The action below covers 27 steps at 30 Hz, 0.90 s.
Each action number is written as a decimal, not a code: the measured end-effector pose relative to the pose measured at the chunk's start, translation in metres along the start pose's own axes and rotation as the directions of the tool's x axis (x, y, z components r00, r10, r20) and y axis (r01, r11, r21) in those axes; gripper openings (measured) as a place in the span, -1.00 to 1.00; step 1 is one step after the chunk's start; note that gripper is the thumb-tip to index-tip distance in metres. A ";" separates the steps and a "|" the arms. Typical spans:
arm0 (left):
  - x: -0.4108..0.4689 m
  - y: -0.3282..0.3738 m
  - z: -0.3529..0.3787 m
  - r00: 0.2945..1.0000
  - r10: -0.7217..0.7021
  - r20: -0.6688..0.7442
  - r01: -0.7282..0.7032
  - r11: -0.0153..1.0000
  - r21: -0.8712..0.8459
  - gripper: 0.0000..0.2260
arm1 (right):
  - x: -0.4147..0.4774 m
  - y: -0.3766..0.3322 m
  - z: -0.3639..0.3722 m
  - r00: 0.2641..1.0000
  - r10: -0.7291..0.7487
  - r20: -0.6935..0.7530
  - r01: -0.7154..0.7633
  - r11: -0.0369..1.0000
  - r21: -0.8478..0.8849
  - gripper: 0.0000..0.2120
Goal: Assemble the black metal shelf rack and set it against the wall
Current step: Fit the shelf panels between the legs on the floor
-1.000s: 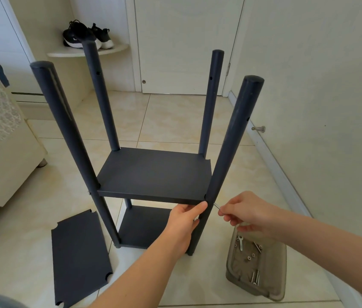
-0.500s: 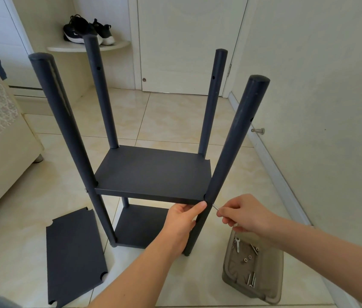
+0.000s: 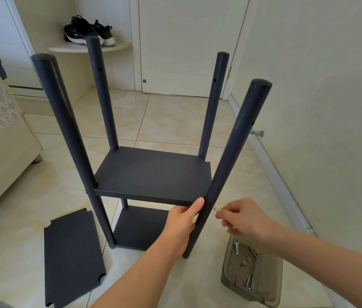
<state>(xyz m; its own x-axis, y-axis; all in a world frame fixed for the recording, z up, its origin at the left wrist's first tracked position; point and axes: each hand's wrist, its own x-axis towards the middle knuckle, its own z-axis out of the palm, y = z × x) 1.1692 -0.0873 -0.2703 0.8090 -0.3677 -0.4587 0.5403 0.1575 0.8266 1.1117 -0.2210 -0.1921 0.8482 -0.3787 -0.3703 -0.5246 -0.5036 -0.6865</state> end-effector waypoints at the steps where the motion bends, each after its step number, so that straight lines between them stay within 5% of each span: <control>1: 0.000 -0.001 0.000 1.000 0.001 0.002 -0.001 1.000 0.004 -0.76 | 0.001 0.000 0.001 1.000 -0.028 -0.009 0.028 0.998 -0.050 -0.85; 4: -0.001 0.000 -0.001 1.000 0.005 0.002 -0.005 1.000 -0.006 -0.74 | 0.007 -0.004 0.004 0.995 -0.100 -0.022 0.094 0.976 -0.194 -0.82; 15: -0.008 0.003 0.001 1.000 -0.006 -0.011 0.005 0.999 -0.034 -0.74 | 0.014 -0.007 0.004 0.992 -0.123 -0.029 0.112 0.959 -0.259 -0.78; 21: -0.008 0.002 -0.001 1.000 -0.001 -0.012 0.001 0.999 -0.040 -0.72 | 0.013 -0.013 0.005 1.000 0.024 0.006 -0.024 0.997 -0.076 -0.83; 27: -0.008 0.003 -0.001 1.000 0.005 -0.005 -0.005 1.000 -0.031 -0.73 | 0.016 -0.009 0.005 0.998 -0.063 -0.009 0.061 0.984 -0.167 -0.79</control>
<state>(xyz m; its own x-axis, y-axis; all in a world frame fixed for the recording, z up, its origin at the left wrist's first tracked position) 1.1642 -0.0828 -0.2648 0.8128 -0.3621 -0.4564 0.5432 0.1877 0.8184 1.1302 -0.2182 -0.1946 0.8789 -0.3534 -0.3204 -0.4770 -0.6480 -0.5938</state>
